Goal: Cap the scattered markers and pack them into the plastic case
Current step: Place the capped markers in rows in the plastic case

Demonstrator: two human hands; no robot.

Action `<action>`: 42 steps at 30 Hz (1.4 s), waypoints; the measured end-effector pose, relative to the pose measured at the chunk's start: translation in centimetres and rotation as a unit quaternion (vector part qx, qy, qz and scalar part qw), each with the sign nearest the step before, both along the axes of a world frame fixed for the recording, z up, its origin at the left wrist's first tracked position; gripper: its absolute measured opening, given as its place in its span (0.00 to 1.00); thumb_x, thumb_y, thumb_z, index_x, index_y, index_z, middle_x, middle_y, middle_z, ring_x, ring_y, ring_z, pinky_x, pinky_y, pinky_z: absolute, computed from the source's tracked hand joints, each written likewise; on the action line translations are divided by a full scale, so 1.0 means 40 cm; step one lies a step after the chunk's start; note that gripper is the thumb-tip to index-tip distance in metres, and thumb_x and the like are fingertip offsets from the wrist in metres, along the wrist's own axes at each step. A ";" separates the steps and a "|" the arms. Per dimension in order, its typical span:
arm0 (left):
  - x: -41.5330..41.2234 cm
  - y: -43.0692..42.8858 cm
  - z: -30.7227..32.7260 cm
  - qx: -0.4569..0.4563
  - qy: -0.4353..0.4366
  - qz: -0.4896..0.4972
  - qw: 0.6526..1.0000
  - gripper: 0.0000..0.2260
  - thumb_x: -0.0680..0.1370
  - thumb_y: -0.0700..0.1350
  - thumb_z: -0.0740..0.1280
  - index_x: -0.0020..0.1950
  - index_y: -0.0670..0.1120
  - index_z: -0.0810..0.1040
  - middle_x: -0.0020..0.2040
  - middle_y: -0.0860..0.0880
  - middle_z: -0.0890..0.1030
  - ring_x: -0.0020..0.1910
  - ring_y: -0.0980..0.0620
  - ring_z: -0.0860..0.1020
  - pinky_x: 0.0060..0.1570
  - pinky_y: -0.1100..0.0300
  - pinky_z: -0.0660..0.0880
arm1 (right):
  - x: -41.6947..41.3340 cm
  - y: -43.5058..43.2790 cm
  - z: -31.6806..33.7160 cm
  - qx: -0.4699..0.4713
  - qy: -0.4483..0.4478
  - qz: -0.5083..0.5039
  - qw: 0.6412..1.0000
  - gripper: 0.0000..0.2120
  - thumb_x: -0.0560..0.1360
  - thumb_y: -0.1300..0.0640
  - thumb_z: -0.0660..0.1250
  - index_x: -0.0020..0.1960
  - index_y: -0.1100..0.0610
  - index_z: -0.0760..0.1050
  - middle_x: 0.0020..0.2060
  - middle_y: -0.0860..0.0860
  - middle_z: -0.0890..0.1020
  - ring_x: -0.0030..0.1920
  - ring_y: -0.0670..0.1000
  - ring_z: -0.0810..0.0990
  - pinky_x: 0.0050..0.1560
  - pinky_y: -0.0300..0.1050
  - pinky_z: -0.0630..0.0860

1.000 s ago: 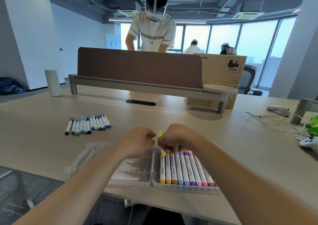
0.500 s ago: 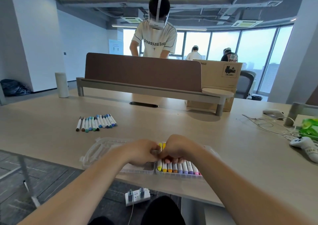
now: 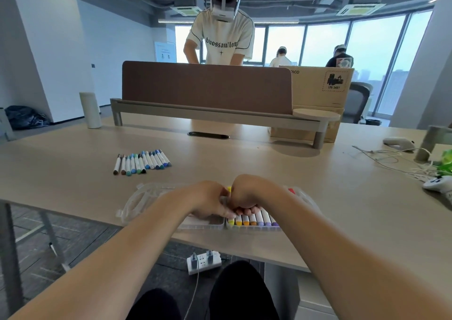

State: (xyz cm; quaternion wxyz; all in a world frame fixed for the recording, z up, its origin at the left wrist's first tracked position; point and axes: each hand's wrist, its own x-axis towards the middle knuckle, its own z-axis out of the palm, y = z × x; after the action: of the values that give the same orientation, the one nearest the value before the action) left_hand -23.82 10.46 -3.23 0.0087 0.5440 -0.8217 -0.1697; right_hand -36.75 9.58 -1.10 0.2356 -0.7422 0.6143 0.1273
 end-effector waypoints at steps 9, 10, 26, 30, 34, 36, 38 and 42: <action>0.087 -0.002 -0.004 -0.012 0.053 0.054 0.997 0.18 0.75 0.55 0.71 0.62 0.50 0.78 0.56 0.50 0.82 0.51 0.49 0.78 0.51 0.57 0.72 | 0.075 -0.056 0.009 -0.050 -0.025 0.067 0.996 0.16 0.77 0.56 0.64 0.30 0.57 0.73 0.17 0.47 0.72 0.22 0.47 0.70 0.31 0.40 0.70; 0.099 -0.004 -0.003 -0.014 0.059 0.060 0.996 0.18 0.76 0.55 0.71 0.63 0.49 0.77 0.57 0.49 0.81 0.51 0.50 0.77 0.50 0.57 0.71 | 0.089 -0.067 0.009 -0.049 -0.025 0.074 0.996 0.16 0.77 0.56 0.64 0.31 0.57 0.73 0.17 0.46 0.72 0.23 0.47 0.70 0.32 0.40 0.70; 0.246 -0.093 -0.002 -0.034 0.090 0.114 0.989 0.14 0.75 0.56 0.70 0.58 0.54 0.77 0.54 0.54 0.82 0.51 0.53 0.78 0.54 0.56 0.73 | 0.247 -0.223 0.020 -0.028 -0.019 0.124 0.992 0.13 0.78 0.56 0.65 0.36 0.58 0.76 0.25 0.50 0.75 0.23 0.46 0.70 0.29 0.37 0.69; 0.286 -0.112 -0.001 -0.041 0.136 0.188 0.972 0.22 0.76 0.57 0.69 0.67 0.50 0.76 0.61 0.50 0.80 0.54 0.51 0.79 0.57 0.55 0.76 | 0.274 -0.244 0.035 0.031 0.029 0.120 0.992 0.19 0.81 0.57 0.60 0.31 0.57 0.69 0.16 0.47 0.68 0.16 0.44 0.65 0.21 0.33 0.62; 0.345 -0.125 0.028 -0.103 0.187 0.255 0.943 0.14 0.79 0.54 0.66 0.59 0.49 0.81 0.55 0.52 0.82 0.50 0.55 0.78 0.49 0.60 0.73 | 0.329 -0.280 0.022 -0.096 0.028 0.150 0.984 0.10 0.80 0.57 0.64 0.45 0.62 0.80 0.36 0.54 0.81 0.33 0.51 0.76 0.33 0.41 0.71; 0.385 -0.137 0.040 -0.111 0.186 0.270 0.938 0.11 0.79 0.52 0.65 0.50 0.48 0.83 0.47 0.50 0.82 0.44 0.53 0.78 0.44 0.57 0.72 | 0.371 -0.311 0.007 -0.163 -0.012 0.140 0.977 0.08 0.78 0.57 0.65 0.47 0.61 0.79 0.37 0.53 0.78 0.37 0.52 0.76 0.36 0.41 0.71; 0.426 -0.153 0.046 -0.119 0.183 0.290 0.932 0.12 0.79 0.50 0.64 0.42 0.46 0.81 0.39 0.46 0.80 0.36 0.51 0.75 0.36 0.57 0.68 | 0.412 -0.349 -0.004 -0.204 -0.054 0.107 0.972 0.08 0.77 0.56 0.66 0.42 0.60 0.76 0.33 0.52 0.75 0.34 0.52 0.74 0.34 0.42 0.69; 0.490 -0.185 0.056 -0.140 0.200 0.328 0.912 0.12 0.79 0.47 0.63 0.45 0.40 0.80 0.41 0.41 0.80 0.35 0.52 0.73 0.37 0.57 0.69 | 0.479 -0.426 -0.021 -0.212 -0.089 0.058 0.972 0.08 0.75 0.60 0.68 0.38 0.57 0.72 0.35 0.52 0.75 0.34 0.50 0.74 0.34 0.42 0.71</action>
State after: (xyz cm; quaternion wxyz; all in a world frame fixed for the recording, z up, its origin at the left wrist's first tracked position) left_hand -4.21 3.05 -0.98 0.3047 0.7308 -0.5931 -0.1457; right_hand -17.58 -7.46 -1.95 0.1192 -0.8178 0.5599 -0.0587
